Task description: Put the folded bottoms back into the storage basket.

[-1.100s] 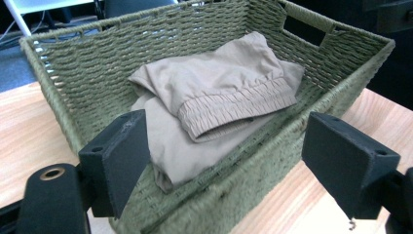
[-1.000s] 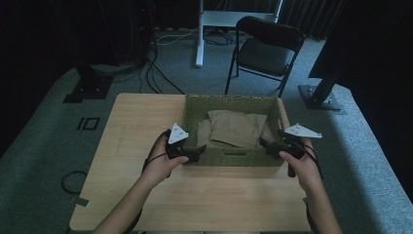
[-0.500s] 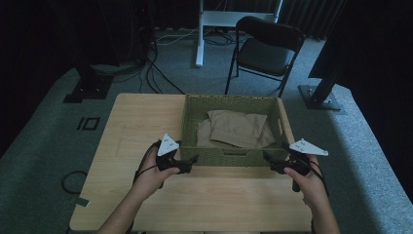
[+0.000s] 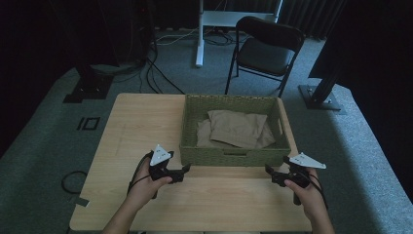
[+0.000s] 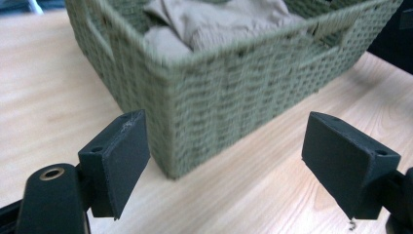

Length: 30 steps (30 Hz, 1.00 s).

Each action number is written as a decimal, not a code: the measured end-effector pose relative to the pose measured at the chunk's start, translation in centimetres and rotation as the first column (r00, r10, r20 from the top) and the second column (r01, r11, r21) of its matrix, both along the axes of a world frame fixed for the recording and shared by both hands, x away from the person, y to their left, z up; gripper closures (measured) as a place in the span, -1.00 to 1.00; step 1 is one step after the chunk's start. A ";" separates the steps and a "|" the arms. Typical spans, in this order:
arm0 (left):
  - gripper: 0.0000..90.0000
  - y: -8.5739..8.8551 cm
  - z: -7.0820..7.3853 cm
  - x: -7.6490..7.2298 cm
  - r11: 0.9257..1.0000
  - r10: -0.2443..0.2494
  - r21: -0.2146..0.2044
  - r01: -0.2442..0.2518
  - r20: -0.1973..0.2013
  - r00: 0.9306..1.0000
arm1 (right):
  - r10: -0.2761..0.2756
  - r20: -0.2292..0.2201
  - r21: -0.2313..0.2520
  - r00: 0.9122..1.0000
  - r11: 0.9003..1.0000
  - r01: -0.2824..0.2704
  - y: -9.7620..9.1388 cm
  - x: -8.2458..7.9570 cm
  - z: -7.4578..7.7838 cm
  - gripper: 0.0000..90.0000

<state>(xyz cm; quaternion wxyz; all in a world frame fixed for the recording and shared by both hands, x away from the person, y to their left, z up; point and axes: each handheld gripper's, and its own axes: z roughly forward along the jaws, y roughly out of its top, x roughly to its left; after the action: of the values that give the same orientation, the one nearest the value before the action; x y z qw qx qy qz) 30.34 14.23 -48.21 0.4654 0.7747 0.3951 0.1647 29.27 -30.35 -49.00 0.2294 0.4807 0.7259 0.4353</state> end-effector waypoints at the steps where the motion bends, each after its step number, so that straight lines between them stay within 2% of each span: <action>1: -0.59 0.1 -0.3 0.0 1.000 -0.002 0.006 0.002 -0.009 1.000 | -0.005 -0.006 -0.002 1.000 1.000 0.005 -0.1 0.0 -0.4 -0.68; 9: -0.59 0.9 -2.6 -0.1 0.999 0.021 0.026 -0.019 -0.055 0.998 | -0.046 -0.056 -0.021 0.997 0.999 0.045 -0.7 0.1 -2.8 -0.68; 13: -0.59 1.3 -3.8 -0.3 0.997 0.045 0.067 -0.039 -0.094 0.995 | -0.075 -0.071 -0.046 0.995 0.996 0.071 -1.2 0.2 -3.8 -0.68; 15: -0.59 1.7 -4.3 -0.3 0.996 0.061 0.074 -0.052 -0.113 0.992 | -0.083 -0.079 -0.059 0.993 0.995 0.078 -1.4 0.1 -4.3 -0.68; 25: -0.59 2.9 -5.6 -0.6 0.990 0.116 0.094 -0.104 -0.136 0.984 | -0.120 -0.131 -0.100 0.984 0.989 0.107 -1.9 0.1 -6.1 -0.67; 30: -0.59 3.4 -6.6 -1.1 0.985 0.152 0.108 -0.136 -0.156 0.976 | -0.141 -0.141 -0.138 0.980 0.983 0.122 -2.1 0.1 -6.5 -0.66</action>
<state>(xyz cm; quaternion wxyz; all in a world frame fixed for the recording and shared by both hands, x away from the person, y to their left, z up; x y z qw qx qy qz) 29.24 17.59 -54.79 0.3800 0.7766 0.4786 0.1529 29.37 -32.46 -55.53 0.2330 0.5432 0.7343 0.3339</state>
